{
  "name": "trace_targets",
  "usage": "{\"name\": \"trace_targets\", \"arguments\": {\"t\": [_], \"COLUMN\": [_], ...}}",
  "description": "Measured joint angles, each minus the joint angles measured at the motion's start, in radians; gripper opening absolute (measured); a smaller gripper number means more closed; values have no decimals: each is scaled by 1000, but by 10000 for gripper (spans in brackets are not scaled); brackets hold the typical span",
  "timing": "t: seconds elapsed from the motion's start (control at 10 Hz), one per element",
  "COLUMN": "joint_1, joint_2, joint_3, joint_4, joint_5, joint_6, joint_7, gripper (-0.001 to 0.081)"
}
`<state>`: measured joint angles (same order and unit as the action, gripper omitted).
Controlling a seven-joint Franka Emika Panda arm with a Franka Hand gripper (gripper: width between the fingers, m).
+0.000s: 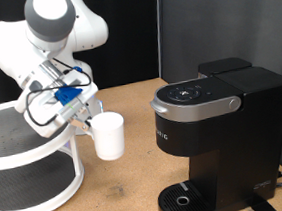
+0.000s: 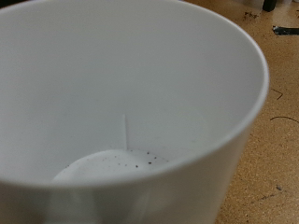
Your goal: Make a cup of coffee with the keurig machine
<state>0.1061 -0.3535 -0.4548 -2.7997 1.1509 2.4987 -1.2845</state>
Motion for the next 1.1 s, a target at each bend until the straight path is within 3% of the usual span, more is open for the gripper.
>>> {"name": "trace_targets", "arguments": {"t": [0.4, 1.1], "joint_1": [69, 119], "joint_2": [140, 312], "joint_3": [15, 91], "joint_4": [33, 117], "joint_5": [176, 457], "joint_6": [25, 24], "joint_7": [-124, -282], "gripper": [69, 69]}}
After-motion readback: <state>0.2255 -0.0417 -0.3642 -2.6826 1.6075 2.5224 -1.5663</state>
